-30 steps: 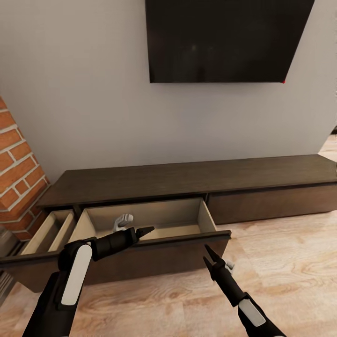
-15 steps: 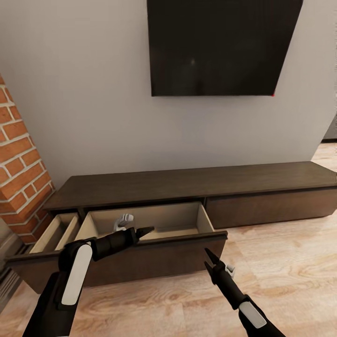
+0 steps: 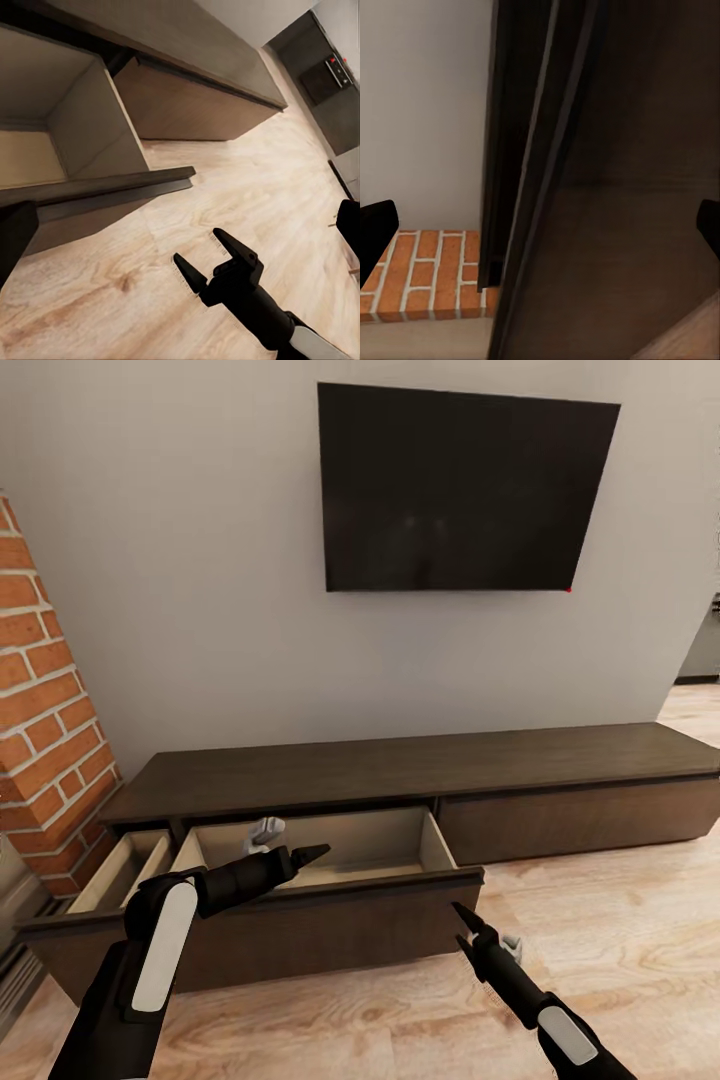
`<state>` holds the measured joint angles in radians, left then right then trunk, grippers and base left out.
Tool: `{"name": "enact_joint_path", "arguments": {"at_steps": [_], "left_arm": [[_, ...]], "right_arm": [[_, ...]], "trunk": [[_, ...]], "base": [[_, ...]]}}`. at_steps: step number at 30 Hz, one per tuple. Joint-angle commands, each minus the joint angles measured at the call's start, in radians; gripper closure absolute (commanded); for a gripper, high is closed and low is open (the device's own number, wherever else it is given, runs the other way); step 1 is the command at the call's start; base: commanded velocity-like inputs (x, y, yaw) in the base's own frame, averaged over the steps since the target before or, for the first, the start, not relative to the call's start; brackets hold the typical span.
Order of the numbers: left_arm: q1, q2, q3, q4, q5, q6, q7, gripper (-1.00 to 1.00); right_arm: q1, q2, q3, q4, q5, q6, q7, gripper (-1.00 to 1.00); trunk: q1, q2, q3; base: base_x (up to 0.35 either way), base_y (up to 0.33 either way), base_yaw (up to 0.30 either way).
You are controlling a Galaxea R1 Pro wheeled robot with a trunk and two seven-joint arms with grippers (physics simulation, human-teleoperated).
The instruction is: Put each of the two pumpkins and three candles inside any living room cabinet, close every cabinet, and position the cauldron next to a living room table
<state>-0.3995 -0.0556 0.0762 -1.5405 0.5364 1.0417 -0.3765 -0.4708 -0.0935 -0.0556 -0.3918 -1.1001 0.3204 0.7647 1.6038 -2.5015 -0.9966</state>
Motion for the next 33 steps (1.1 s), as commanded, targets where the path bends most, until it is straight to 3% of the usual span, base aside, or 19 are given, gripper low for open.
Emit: {"name": "enact_joint_path", "arguments": {"at_steps": [1,8,18,26,33], "left_arm": [[-0.001,-0.001,0.003,0.000,-0.009,0.005,-0.010,-1.00],[-0.001,-0.001,0.002,0.001,-0.009,0.005,-0.010,-1.00],[-0.001,-0.001,-0.001,0.002,-0.009,0.005,-0.010,-1.00],[-0.001,-0.001,-0.040,0.006,-0.010,0.005,-0.010,-1.00],[-0.001,-0.001,-0.048,0.006,-0.010,0.005,-0.010,-1.00]], "right_arm": [[0.000,-0.003,-0.002,0.000,-0.006,0.010,0.001,-1.00],[0.006,-0.011,-0.009,0.000,-0.014,0.010,0.000,-1.00],[0.013,-0.024,0.000,0.001,-0.003,0.010,0.001,-1.00],[0.015,-0.025,0.002,0.007,-0.002,-0.001,0.001,-1.00],[0.023,-0.025,0.002,0.009,-0.004,-0.004,0.000,-1.00]], "trunk": [[-0.001,0.000,0.003],[-0.004,0.002,0.030],[-0.042,0.072,0.061],[-0.073,0.128,0.087],[-0.100,0.177,0.109]], "base": [[-0.027,0.000,0.000],[-0.011,0.000,0.000],[-0.001,0.000,0.000],[-0.002,0.000,0.000],[-0.158,0.000,-0.006]]}}
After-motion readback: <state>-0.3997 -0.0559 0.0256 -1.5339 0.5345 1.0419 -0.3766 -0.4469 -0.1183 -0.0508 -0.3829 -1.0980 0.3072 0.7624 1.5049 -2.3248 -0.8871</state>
